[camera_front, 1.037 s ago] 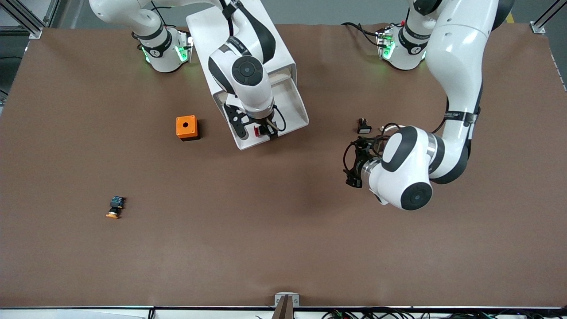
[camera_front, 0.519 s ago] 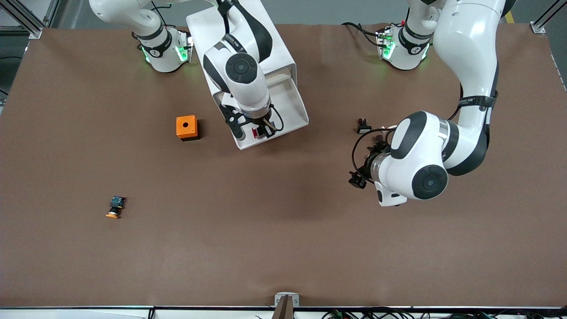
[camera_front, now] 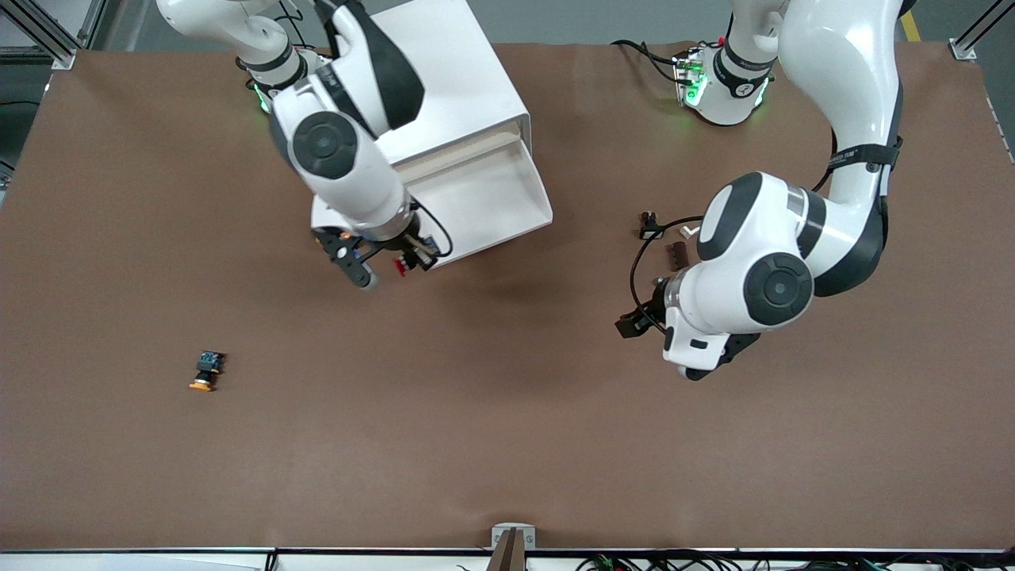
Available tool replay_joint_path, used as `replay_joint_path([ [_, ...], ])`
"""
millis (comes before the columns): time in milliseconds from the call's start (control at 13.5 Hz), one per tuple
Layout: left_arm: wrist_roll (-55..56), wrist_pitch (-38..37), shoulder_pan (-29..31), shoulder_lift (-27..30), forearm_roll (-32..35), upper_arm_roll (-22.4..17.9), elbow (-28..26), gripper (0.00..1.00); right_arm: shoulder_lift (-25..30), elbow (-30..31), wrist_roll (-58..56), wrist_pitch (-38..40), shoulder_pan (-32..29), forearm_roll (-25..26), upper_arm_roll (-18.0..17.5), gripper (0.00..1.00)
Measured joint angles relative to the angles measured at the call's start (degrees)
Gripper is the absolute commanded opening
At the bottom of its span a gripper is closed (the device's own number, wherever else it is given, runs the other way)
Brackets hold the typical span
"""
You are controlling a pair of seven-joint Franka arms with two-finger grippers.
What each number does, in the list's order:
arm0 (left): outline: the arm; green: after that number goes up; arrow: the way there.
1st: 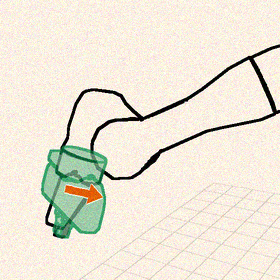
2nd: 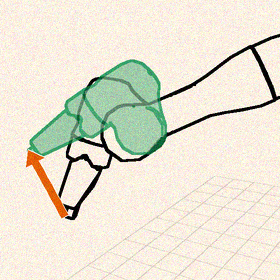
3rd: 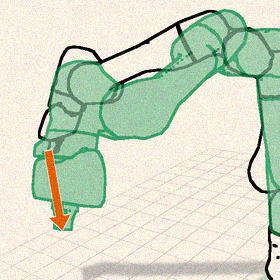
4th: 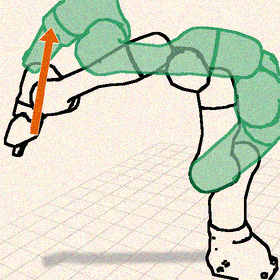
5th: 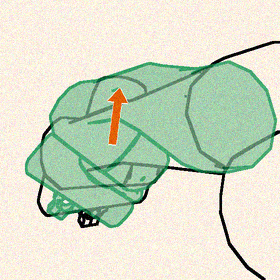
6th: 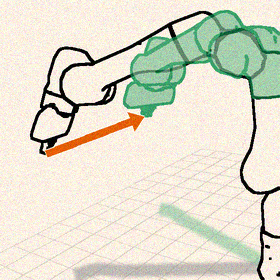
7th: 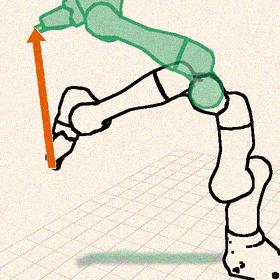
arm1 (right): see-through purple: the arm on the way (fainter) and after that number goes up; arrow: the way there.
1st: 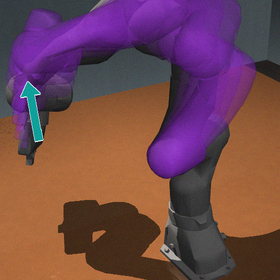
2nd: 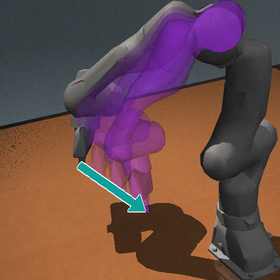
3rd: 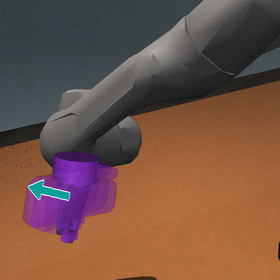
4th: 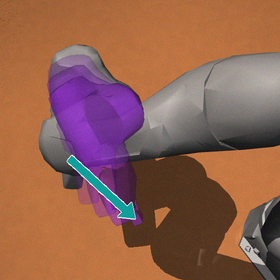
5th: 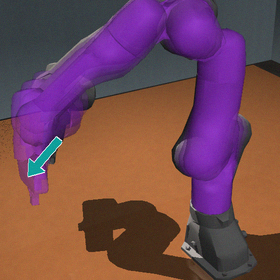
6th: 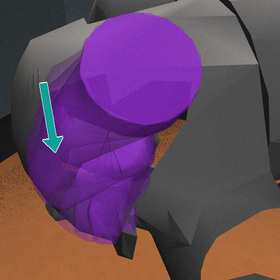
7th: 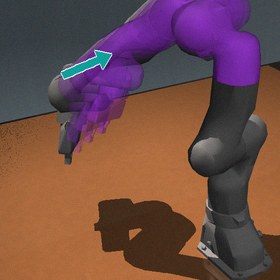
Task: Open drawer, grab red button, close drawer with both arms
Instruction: 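Lift the red button out and carry it beside the yellow button, then lower the red button onto the table and open the right gripper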
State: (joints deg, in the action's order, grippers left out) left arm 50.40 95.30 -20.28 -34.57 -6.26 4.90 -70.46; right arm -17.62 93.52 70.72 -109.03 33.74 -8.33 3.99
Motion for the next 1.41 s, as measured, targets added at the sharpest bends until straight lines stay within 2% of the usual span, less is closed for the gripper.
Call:
replay_joint_path([
  [148, -2.4, 2.6, -1.7, 0.0, 2.9, 0.3, -0.3, 1.0, 0.0, -0.3, -12.5, 0.0, -4.8, 0.1, 0.2, 0.0],
  [444, -9.0, 7.5, -3.6, -0.7, 3.4, 2.0, -1.4, 1.0, -0.9, -1.2, -35.0, 0.0, -14.8, 0.6, 0.4, 0.0],
  [667, -11.1, 8.1, -3.6, -1.9, 3.4, 2.3, -1.8, 1.0, -4.5, -1.3, -49.3, -3.2, -20.0, 1.6, 0.4, 0.0],
  [1111, -11.3, 15.9, -4.7, -6.2, 3.4, 2.7, -2.0, 1.0, -13.5, -1.3, -64.3, -14.4, -23.9, 3.6, 0.5, 0.0],
  [1407, -10.9, 17.1, -6.3, -7.5, 3.4, 2.7, -2.8, 1.0, -18.4, -1.4, -72.4, -18.2, -29.1, 3.6, 0.5, 0.0],
])
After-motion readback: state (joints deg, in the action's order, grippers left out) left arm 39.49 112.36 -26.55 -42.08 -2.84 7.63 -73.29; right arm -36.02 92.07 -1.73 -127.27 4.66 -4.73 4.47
